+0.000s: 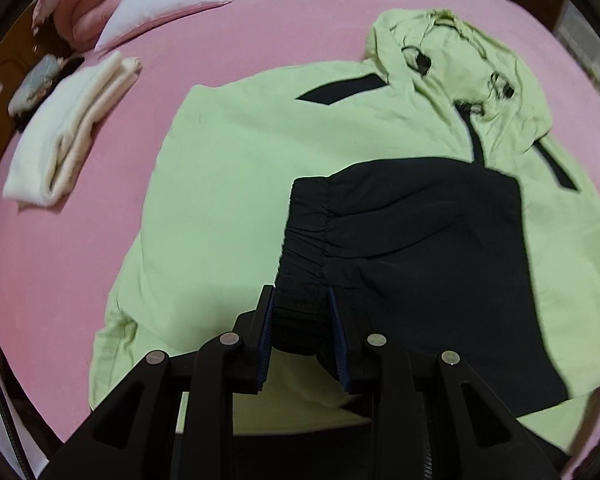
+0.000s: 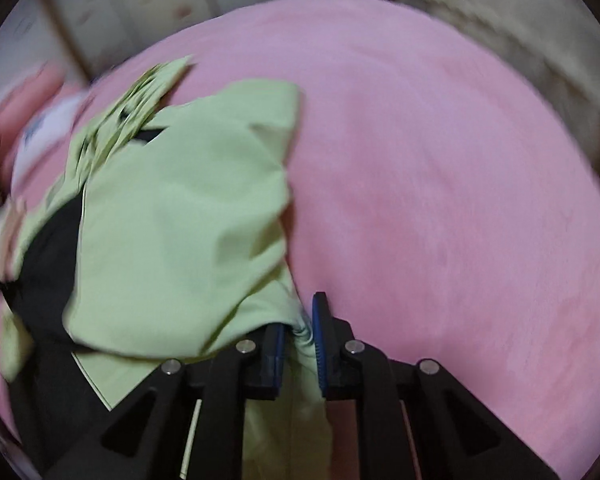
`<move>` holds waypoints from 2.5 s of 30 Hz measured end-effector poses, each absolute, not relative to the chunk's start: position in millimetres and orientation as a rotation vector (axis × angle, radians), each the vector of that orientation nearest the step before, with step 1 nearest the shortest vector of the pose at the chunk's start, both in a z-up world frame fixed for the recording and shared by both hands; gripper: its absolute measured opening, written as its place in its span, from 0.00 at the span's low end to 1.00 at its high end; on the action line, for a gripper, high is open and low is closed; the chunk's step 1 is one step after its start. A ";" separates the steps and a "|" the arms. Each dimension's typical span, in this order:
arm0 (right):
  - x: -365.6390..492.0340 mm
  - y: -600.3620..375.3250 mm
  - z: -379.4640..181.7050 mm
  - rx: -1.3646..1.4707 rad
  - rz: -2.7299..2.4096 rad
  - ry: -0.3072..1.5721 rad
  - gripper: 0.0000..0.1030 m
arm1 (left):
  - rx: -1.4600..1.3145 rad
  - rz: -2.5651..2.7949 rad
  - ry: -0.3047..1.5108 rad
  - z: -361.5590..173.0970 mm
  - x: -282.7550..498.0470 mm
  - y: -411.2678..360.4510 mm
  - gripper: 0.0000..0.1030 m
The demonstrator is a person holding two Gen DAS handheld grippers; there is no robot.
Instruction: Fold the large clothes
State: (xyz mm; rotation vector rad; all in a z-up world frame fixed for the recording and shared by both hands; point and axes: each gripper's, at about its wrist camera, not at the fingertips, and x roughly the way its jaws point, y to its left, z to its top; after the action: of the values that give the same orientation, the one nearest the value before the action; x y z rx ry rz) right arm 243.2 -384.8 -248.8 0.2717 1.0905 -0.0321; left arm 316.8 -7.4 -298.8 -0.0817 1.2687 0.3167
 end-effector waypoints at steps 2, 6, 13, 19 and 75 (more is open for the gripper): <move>241.7 -386.9 -251.9 0.325 -0.054 1.105 0.16 | -0.078 0.328 1.277 -303.0 318.1 -3.6 0.24; 231.9 -385.6 -245.1 0.344 -0.089 1.159 0.24 | -0.019 0.475 1.303 -303.9 315.6 12.5 0.29; 208.8 -358.6 -196.9 0.198 -0.056 1.047 0.24 | -0.073 0.483 1.296 -277.6 292.1 14.2 0.40; 259.5 -291.5 -221.9 0.369 0.322 1.160 0.07 | -0.306 0.059 1.354 -278.7 306.5 -58.5 0.15; 393.1 -440.1 -279.7 0.828 0.001 1.099 0.00 | -0.316 0.274 1.320 -340.4 438.7 3.2 0.10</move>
State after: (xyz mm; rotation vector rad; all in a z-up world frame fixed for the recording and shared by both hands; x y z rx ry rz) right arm 393.1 -440.1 -279.7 0.8279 1.0993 0.0011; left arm 438.7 3.2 -340.4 -0.3158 1.3205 0.2740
